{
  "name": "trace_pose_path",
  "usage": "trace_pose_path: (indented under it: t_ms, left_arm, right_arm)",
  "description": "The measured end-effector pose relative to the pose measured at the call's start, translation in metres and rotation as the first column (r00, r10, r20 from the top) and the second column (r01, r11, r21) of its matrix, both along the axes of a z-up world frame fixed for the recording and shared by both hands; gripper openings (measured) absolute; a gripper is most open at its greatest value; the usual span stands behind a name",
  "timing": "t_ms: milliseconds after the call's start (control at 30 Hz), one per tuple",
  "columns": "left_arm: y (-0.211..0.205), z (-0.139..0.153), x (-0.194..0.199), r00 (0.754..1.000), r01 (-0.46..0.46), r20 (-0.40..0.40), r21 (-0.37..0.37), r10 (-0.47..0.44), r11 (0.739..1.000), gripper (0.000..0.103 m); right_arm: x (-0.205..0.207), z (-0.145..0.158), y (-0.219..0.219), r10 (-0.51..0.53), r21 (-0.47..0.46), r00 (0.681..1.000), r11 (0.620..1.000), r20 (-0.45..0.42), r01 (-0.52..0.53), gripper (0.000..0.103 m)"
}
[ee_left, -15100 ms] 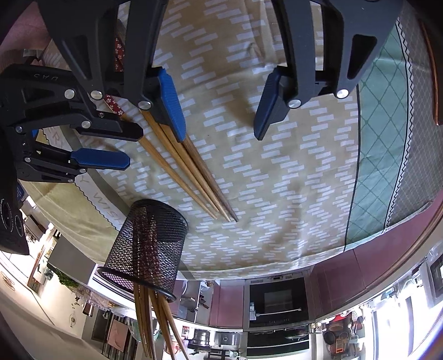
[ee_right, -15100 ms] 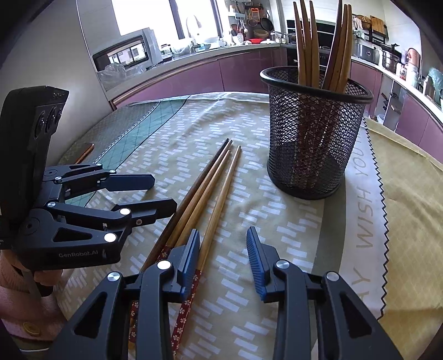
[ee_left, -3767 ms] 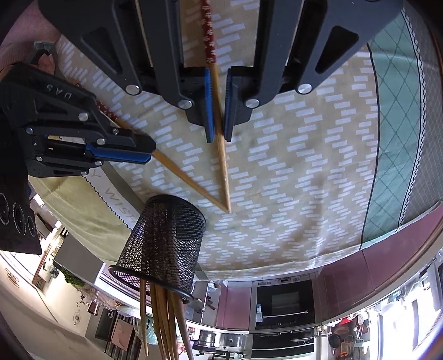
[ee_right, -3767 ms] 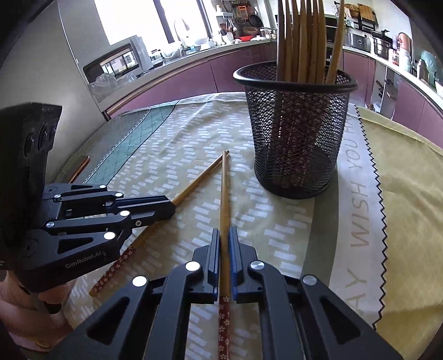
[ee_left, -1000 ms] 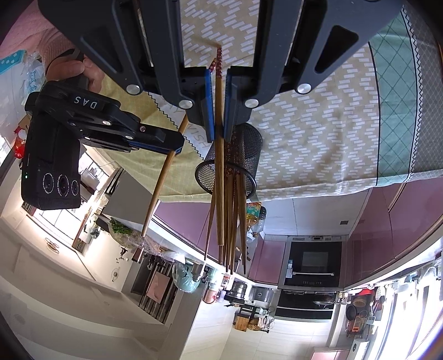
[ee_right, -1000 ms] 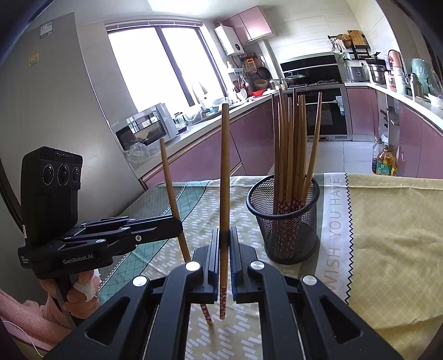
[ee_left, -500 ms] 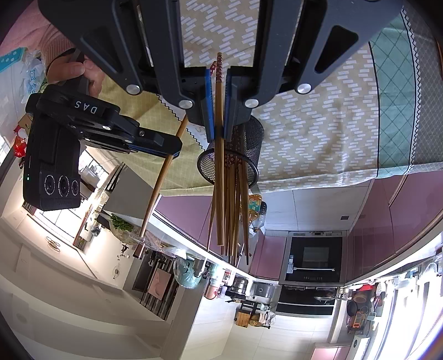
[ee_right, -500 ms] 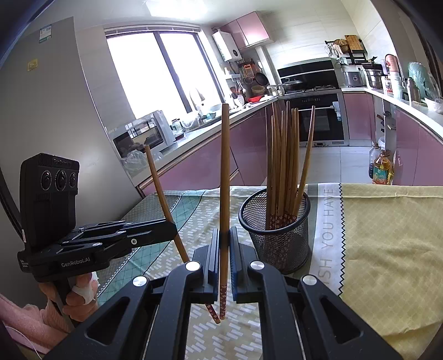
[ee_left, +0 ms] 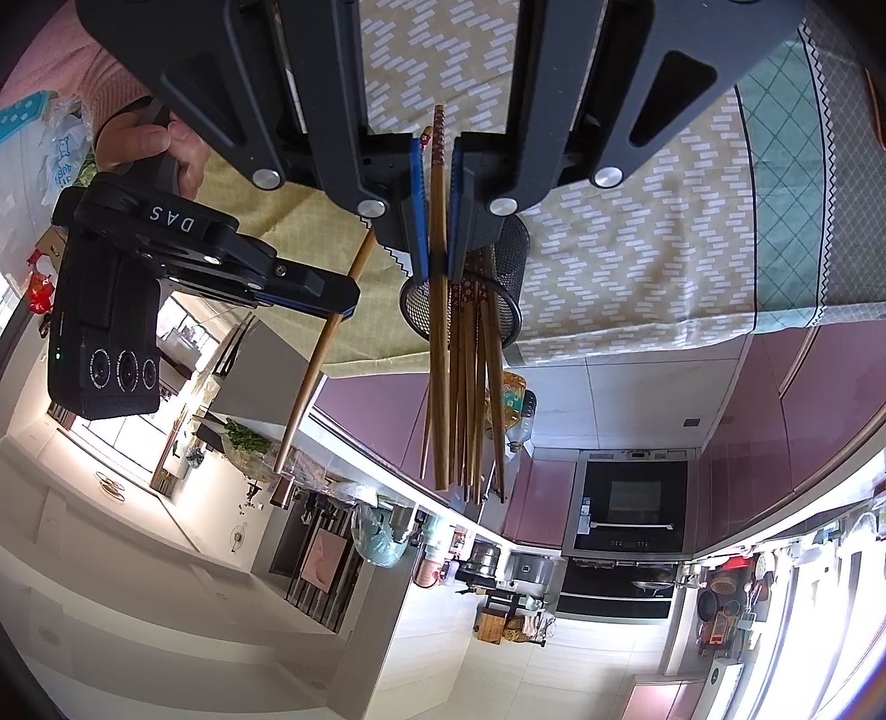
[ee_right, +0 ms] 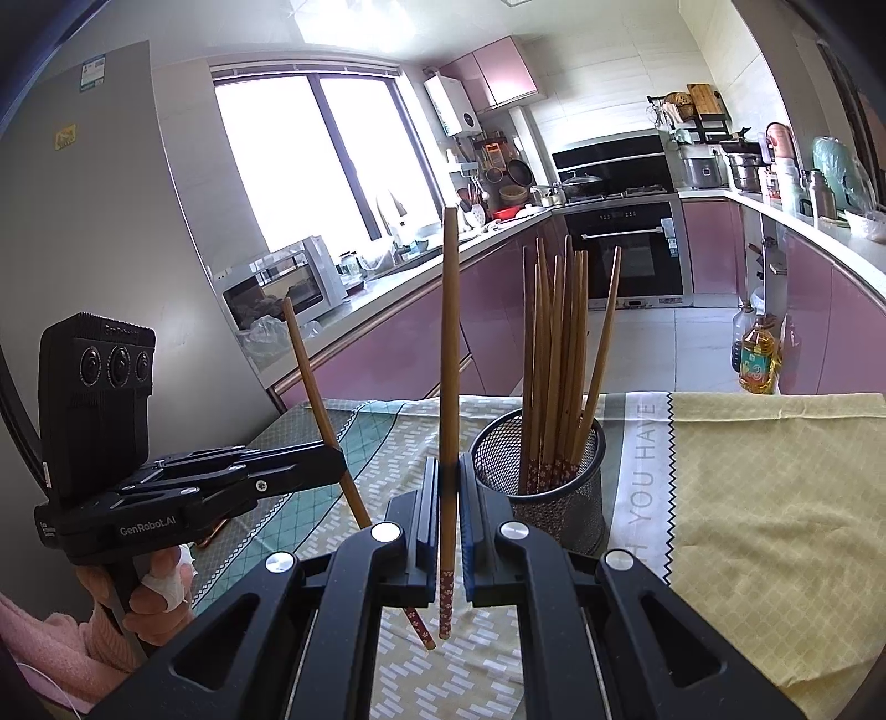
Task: Organize utensils
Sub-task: 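Carry both chopsticks upright over the black mesh cup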
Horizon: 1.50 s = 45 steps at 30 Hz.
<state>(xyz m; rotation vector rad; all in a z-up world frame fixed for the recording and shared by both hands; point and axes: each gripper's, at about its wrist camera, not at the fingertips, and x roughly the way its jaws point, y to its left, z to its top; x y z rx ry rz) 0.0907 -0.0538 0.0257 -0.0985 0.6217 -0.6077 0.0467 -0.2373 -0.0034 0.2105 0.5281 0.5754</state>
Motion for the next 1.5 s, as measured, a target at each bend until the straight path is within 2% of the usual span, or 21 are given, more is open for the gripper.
trace_pose_path:
  t_ms: [667,1500]
  left_arm:
    - [-0.008,0.015,0.002,0.999,0.008,0.041,0.006,-0.008,1.0,0.007]
    - [-0.013,0.058,0.015,0.99,-0.022,0.142,-0.016,0.024,1.0,0.007]
  right_arm:
    - [0.006,0.01,-0.003,-0.005,0.001,0.999,1.0,0.033,0.005,0.006]
    - [0.024,0.044,-0.011,-0.037,0.01,0.993,0.999,0.115,0.036,0.006]
